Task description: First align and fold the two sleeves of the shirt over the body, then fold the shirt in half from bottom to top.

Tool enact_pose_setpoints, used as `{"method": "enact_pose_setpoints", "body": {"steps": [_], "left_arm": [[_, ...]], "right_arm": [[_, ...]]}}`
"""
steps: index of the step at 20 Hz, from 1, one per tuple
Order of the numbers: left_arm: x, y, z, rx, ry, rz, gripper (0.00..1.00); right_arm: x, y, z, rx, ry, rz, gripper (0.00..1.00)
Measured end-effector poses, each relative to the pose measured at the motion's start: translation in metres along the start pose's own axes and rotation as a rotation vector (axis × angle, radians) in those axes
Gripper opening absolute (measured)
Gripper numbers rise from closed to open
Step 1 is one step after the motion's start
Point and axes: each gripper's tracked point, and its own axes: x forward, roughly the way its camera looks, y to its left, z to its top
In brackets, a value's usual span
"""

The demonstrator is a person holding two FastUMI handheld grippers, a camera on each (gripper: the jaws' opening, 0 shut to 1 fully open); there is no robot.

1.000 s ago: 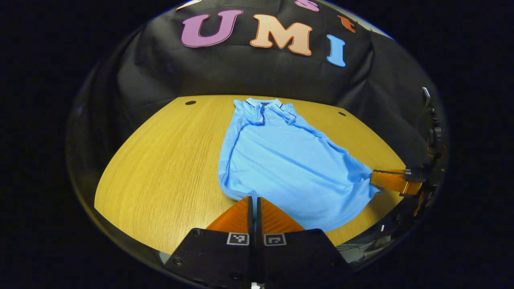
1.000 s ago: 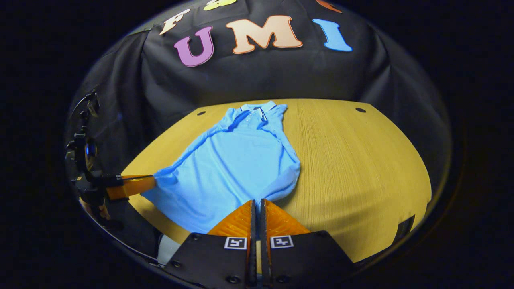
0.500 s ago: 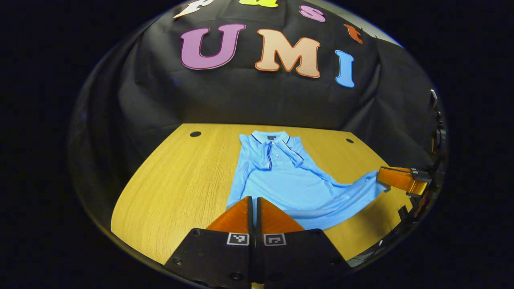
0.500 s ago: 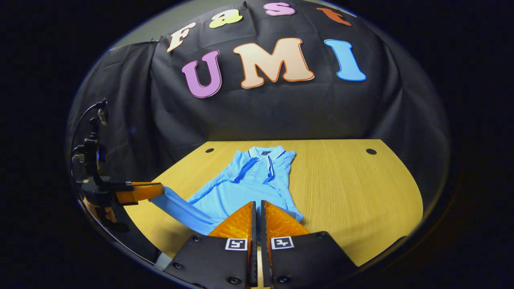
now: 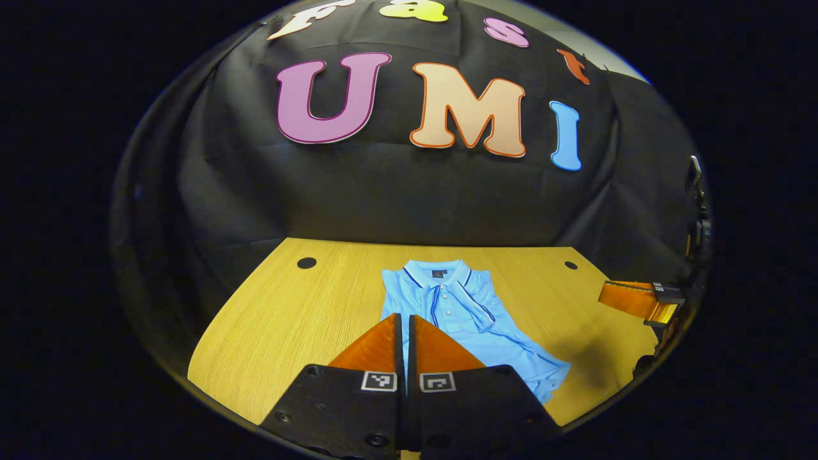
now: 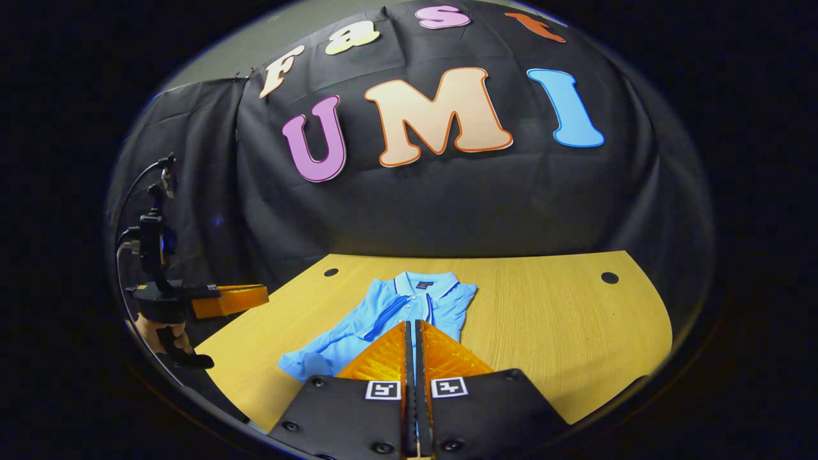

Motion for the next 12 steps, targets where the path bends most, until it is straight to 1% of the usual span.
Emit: {"method": "enact_pose_setpoints", "body": {"steps": [4,5,7,8,10,11,12], "left_arm": [[0.014,-0.009,-0.013,0.036,0.077,-0.101,0.0],[0.014,-0.009,-0.016,0.048,0.082,-0.106,0.0],[0.014,-0.011,-0.027,0.068,0.103,-0.124,0.02],[0.008,-0.013,-0.03,0.074,0.121,-0.136,0.0],[0.005,-0.016,-0.054,0.096,0.163,-0.141,0.6],[0.005,-0.018,-0.065,0.105,0.173,-0.139,0.9],[0.003,-0.019,-0.075,0.112,0.188,-0.134,0.92]], "right_arm": [[0.005,-0.01,-0.009,0.01,0.03,-0.09,0.03],[0.004,-0.01,-0.019,0.006,0.053,-0.095,0.03],[0.003,-0.008,-0.035,0.013,0.083,-0.097,0.53],[0.0,-0.005,-0.039,0.02,0.091,-0.091,0.77],[-0.006,-0.003,-0.057,0.021,0.118,-0.089,0.92],[-0.01,-0.002,-0.068,0.016,0.136,-0.086,0.92],[-0.016,0.0,-0.079,0.008,0.155,-0.084,0.92]]}}
